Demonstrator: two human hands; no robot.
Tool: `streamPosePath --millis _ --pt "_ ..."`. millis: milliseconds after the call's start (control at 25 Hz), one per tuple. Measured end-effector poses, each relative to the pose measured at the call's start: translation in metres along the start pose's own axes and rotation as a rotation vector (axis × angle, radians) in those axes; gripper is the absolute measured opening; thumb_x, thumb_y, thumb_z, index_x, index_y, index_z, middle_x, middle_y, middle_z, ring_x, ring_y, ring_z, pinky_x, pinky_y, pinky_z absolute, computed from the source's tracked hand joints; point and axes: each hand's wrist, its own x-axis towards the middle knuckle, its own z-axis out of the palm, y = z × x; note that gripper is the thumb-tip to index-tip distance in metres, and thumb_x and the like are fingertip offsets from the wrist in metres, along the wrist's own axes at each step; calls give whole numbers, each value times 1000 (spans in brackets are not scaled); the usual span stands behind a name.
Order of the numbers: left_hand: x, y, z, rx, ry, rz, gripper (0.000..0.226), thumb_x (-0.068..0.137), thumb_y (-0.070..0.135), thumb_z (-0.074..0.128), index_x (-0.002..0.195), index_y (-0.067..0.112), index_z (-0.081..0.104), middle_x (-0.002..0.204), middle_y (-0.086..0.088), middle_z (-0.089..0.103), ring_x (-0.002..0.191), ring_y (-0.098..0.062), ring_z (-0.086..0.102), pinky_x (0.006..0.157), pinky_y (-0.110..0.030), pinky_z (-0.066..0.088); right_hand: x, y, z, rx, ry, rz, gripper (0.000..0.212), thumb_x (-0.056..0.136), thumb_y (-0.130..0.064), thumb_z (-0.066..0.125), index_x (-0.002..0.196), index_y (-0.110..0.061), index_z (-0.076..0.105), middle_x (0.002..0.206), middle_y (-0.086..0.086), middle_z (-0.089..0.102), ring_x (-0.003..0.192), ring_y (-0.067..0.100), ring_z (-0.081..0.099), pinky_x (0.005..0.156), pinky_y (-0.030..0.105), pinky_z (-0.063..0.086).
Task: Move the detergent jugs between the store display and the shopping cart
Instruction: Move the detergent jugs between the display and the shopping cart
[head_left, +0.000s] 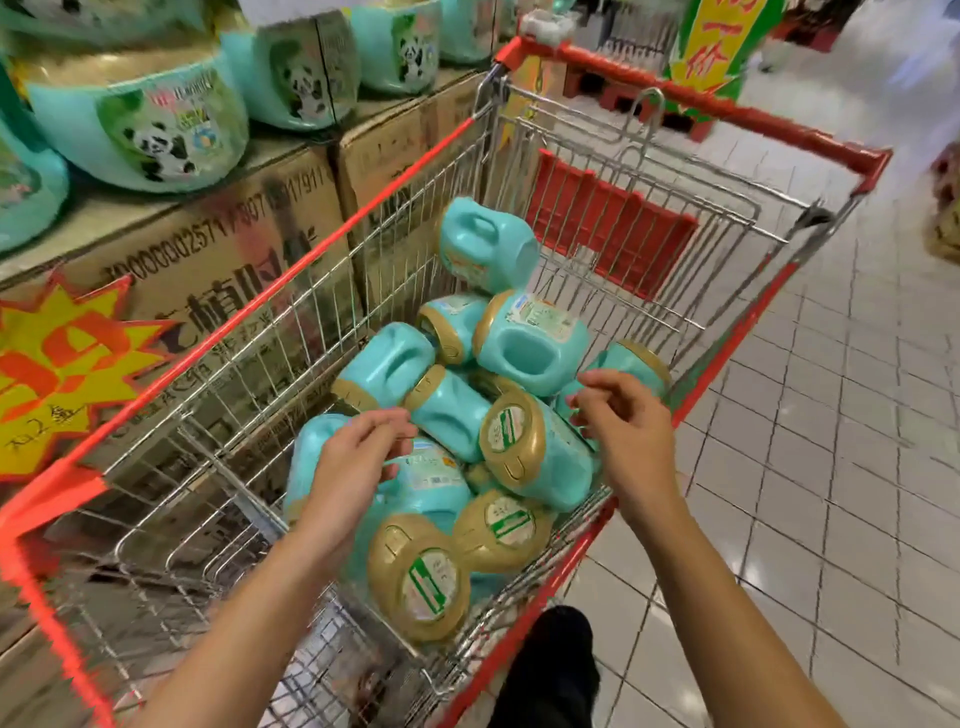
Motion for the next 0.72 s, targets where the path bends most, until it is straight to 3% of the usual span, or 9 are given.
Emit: streamPosePath --millis 160,280,400,520,600,640,720 --pt "75 -2 64 -56 149 -51 15 97 20 54 90 15 66 75 6 64 60 0 54 58 -16 43 144 23 18 -54 -79 -2 21 88 -5 57 85 -25 61 76 3 59 71 18 53 66 32 44" --pt "120 -11 113 -124 249 -182 18 99 22 50 85 17 61 78 4 60 61 -3 51 55 -18 39 240 49 28 -232 -149 -14 12 90 -5 56 99 -12 60 77 0 55 76 19 51 72 30 41" --pt "153 -26 152 -212 294 -273 15 100 27 49 107 18 58 92 2 60 76 -10 53 63 -23 40 304 83 25 -419 -343 -3 17 91 -8 59 107 -10 55 83 1 52 83 20 51 69 23 43" --pt "177 -45 176 -268 228 -320 29 98 25 54 123 11 56 93 -15 64 85 -20 54 63 -21 48 335 121 24 -521 -554 135 35 92 -24 64 121 -12 50 103 6 50 97 22 51 81 33 46" --pt "190 -59 185 -313 206 -301 40 96 17 57 132 0 52 110 -27 65 100 -30 60 83 -29 55 340 145 25 -497 -622 256 43 93 -34 62 125 -8 51 110 5 55 102 24 54 86 36 47" --pt "195 -64 187 -315 202 -272 40 95 14 58 133 2 52 121 -24 64 112 -31 60 97 -38 50 339 155 27 -436 -640 317 44 93 -36 60 124 -5 52 108 7 60 102 27 58 86 37 48" --pt "206 -72 192 -333 202 -231 42 94 11 59 135 6 50 131 -15 61 121 -29 57 107 -45 43 340 168 32 -341 -661 429 50 94 -39 58 127 -2 52 114 15 64 106 35 62 93 46 50"
